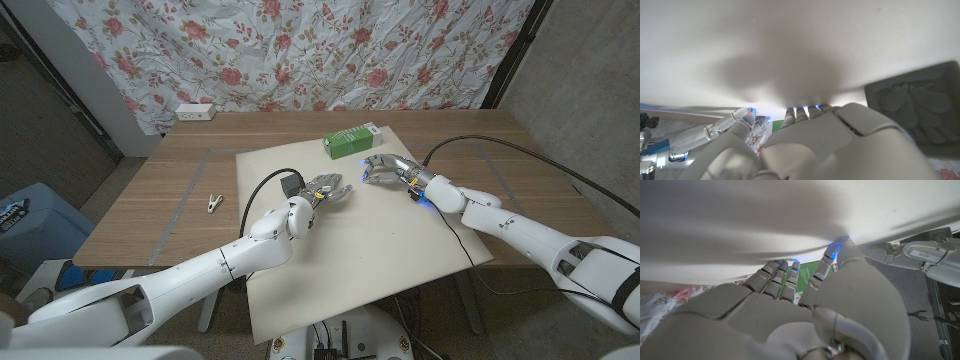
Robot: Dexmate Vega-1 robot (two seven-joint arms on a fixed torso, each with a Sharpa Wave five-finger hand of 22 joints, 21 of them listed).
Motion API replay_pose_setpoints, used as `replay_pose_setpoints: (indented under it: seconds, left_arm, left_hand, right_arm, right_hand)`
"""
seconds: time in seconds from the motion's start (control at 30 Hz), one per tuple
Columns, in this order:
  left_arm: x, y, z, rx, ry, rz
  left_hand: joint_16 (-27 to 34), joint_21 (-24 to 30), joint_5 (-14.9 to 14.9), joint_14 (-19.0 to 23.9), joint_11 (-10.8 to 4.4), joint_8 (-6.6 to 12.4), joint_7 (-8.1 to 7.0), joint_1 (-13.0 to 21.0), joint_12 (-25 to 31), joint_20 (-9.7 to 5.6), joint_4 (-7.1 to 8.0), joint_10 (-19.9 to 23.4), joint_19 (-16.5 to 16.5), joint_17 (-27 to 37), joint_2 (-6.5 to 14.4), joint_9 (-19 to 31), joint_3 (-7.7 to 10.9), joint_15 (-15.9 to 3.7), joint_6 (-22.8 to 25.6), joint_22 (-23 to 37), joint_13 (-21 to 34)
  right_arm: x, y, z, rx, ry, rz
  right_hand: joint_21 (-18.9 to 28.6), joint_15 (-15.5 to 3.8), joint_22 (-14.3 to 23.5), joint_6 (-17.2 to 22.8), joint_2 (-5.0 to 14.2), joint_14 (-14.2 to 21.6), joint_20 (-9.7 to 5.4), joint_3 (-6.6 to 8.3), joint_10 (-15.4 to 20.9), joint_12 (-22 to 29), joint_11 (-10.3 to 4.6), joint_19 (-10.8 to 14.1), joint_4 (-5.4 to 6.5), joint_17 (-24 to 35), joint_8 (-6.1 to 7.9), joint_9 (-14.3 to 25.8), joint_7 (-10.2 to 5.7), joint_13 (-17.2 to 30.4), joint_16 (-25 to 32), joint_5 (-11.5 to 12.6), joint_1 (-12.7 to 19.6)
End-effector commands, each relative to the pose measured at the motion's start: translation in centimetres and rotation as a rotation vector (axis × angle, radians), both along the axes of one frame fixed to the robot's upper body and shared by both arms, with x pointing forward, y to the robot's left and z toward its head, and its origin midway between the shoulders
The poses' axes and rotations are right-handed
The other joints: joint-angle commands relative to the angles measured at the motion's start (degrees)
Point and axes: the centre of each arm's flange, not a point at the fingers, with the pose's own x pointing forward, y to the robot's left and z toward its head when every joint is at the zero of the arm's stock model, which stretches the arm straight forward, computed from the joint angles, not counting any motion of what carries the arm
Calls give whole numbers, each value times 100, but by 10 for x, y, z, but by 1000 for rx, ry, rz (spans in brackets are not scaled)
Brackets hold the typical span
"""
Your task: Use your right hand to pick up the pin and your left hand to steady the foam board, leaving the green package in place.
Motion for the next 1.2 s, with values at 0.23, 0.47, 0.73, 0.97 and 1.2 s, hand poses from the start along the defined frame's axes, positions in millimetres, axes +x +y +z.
replay_pose_setpoints:
  seconds: [0.23, 0.47, 0.73, 0.97, 1.2]
  left_arm:
    - [2, 0, 0, -4, 7, -4]
    - [2, 2, -1, -12, 10, 6]
    - [2, 3, -2, -9, 12, 2]
    - [2, 3, -2, -10, 11, 4]
    - [1, 3, -2, -11, 10, 11]
  left_hand:
    - [28, 38, 30, 31, -34, -5, -41, 61, 36, -270, -33, -20, 34, 33, 691, 28, 37, 26, -46, 7, 15]
    - [28, 37, 31, 31, -37, -6, -45, 60, 41, -267, -32, -8, 35, 33, 691, 28, 43, 22, -54, 7, 16]
    - [28, 37, 31, 31, -37, -3, -45, 61, 40, -265, -32, -9, 39, 33, 694, 29, 52, 24, -55, 7, 16]
    - [28, 37, 32, 32, -35, 0, -41, 62, 42, -262, -32, -6, 40, 33, 696, 29, 60, 17, -50, 7, 17]
    - [28, 37, 32, 32, -32, 3, -38, 63, 43, -262, -32, -3, 45, 34, 698, 29, 69, 21, -46, 7, 17]
  right_arm:
    - [-1, 4, 4, -14, 3, 25]
    - [0, 4, 5, -29, 13, 37]
    - [0, 4, 7, -35, 17, 52]
    - [0, 4, 8, -39, 22, 57]
    - [-1, 5, 9, -45, 25, 68]
  right_hand:
    - [9, -94, 31, -252, -53, -96, 157, -64, -96, -32, 74, -12, 13, -14, -75, 23, -9, 5, -76, 3, -24]
    - [-3, 5, 32, -511, -113, -208, 216, -115, -279, -96, 129, -99, 16, -52, -164, 36, -13, -2, -164, -29, -71]
    - [-20, 84, 32, -735, -159, -303, 299, -146, -405, -128, 150, -210, 18, -76, -251, 33, -10, -7, -234, -52, -107]
    - [-20, 119, 33, -880, -181, -357, 329, -165, -507, -151, 163, -254, 27, -86, -311, 27, -7, -9, -271, -64, -142]
    - [-23, 191, 34, -1066, -206, -443, 360, -190, -598, -161, 201, -320, 44, -95, -392, 14, -5, -10, -326, -75, -202]
